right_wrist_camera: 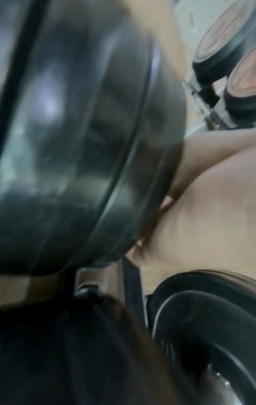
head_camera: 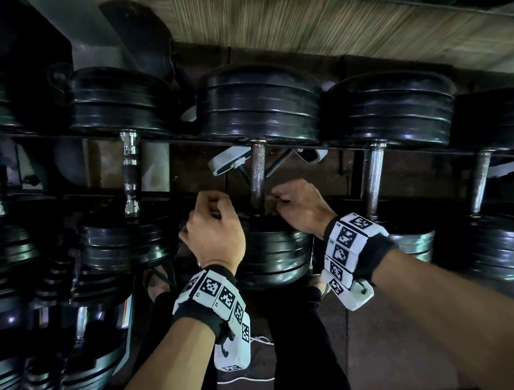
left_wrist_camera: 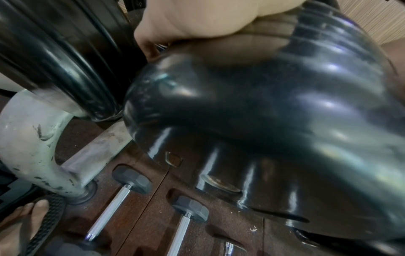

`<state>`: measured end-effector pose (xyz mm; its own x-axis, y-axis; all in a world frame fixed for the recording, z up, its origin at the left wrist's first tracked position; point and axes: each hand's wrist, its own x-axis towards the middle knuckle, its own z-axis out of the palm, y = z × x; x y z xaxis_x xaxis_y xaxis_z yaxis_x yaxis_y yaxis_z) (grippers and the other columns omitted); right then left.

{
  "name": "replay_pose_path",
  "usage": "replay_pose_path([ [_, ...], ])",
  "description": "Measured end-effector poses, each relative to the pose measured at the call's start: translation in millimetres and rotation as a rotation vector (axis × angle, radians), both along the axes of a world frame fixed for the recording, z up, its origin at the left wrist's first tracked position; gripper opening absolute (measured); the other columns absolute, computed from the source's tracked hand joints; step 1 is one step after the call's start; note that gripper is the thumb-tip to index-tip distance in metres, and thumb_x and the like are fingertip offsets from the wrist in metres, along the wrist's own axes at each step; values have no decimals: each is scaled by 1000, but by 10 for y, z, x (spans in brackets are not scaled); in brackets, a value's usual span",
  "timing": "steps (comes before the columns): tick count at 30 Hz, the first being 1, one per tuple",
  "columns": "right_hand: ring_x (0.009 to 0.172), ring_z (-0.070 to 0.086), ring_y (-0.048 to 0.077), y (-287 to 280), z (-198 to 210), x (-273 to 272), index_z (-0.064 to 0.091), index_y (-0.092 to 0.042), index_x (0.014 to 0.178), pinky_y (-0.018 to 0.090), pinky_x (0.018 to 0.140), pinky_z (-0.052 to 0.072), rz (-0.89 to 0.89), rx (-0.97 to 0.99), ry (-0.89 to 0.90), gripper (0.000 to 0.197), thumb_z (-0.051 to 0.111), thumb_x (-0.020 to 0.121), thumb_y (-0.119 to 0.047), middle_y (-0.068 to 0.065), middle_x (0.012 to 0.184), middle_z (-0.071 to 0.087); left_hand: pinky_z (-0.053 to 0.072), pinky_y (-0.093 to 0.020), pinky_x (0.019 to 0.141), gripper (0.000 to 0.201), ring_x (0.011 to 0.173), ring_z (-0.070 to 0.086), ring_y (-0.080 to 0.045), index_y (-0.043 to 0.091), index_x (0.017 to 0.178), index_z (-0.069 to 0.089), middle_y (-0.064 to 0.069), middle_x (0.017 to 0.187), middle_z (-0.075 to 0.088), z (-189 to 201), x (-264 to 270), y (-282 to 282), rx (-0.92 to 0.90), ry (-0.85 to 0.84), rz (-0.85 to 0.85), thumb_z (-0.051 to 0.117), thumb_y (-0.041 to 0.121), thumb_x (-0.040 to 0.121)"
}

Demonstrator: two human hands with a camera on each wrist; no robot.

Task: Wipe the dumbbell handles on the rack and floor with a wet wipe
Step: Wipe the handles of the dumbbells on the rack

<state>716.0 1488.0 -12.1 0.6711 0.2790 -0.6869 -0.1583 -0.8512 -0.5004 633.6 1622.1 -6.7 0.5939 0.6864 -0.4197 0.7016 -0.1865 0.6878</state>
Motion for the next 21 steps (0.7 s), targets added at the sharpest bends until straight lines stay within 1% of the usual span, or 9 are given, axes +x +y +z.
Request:
replay_pose_path([
  [2,95,70,22,19,-31,41,77,-12,93,37,89,56,-55,34,0,19,60,91,-4,7,98,77,32,-45,104,26,85,60,-15,28,86,61,7,76,70,5,-4,0,-4,-2,-4,37,38,81],
  [5,100,71,22,105,-144,148,79,-15,97,40,94,56,-240,93,-41,12,69,91,-12,6,102,77,32,-46,104,25,85,60,-15,30,85,59,7,76,70,15,8,-2,2,-3,-1,36,38,80],
  [9,96,72,22,33,-126,30,76,-10,88,28,82,54,-113,50,17,15,62,91,-5,7,95,77,31,-44,103,25,86,61,-17,31,85,59,6,77,70,9,2,3,-2,4,0,36,39,80],
  [12,97,71,24,-3,-88,-51,76,-7,88,33,86,54,-160,89,69,13,64,92,-6,10,94,77,32,-45,103,26,85,61,-17,30,85,59,6,77,70,18,-2,8,-2,1,1,36,39,80],
  [14,95,70,17,84,-38,67,77,-9,96,33,87,55,-256,109,-44,12,66,95,-13,5,98,77,32,-44,102,27,85,60,-17,29,86,60,6,77,70,20,-1,7,0,-2,-2,35,39,79],
  [16,89,67,11,206,37,255,76,-10,100,27,82,52,-275,89,-225,17,62,98,-19,2,98,76,32,-44,102,30,87,61,-17,28,87,61,6,77,70,15,8,9,2,-8,5,35,39,79],
  [17,91,68,14,262,72,319,75,-9,102,26,82,51,-248,65,-290,19,60,99,-20,5,100,76,32,-44,103,31,88,61,-17,28,88,62,6,77,70,9,0,8,0,-6,7,35,39,79],
  [19,100,70,25,301,67,324,74,-8,107,34,89,53,-220,48,-325,21,58,99,-19,12,105,75,32,-45,103,30,87,61,-17,28,87,62,6,78,70,-3,-10,0,-2,-8,11,35,40,79],
  [21,96,72,29,240,44,178,75,-12,101,41,87,57,-177,39,-306,17,59,98,-18,12,101,76,32,-45,103,30,87,61,-17,28,86,62,6,78,70,-6,-4,5,-2,-15,12,36,40,79],
])
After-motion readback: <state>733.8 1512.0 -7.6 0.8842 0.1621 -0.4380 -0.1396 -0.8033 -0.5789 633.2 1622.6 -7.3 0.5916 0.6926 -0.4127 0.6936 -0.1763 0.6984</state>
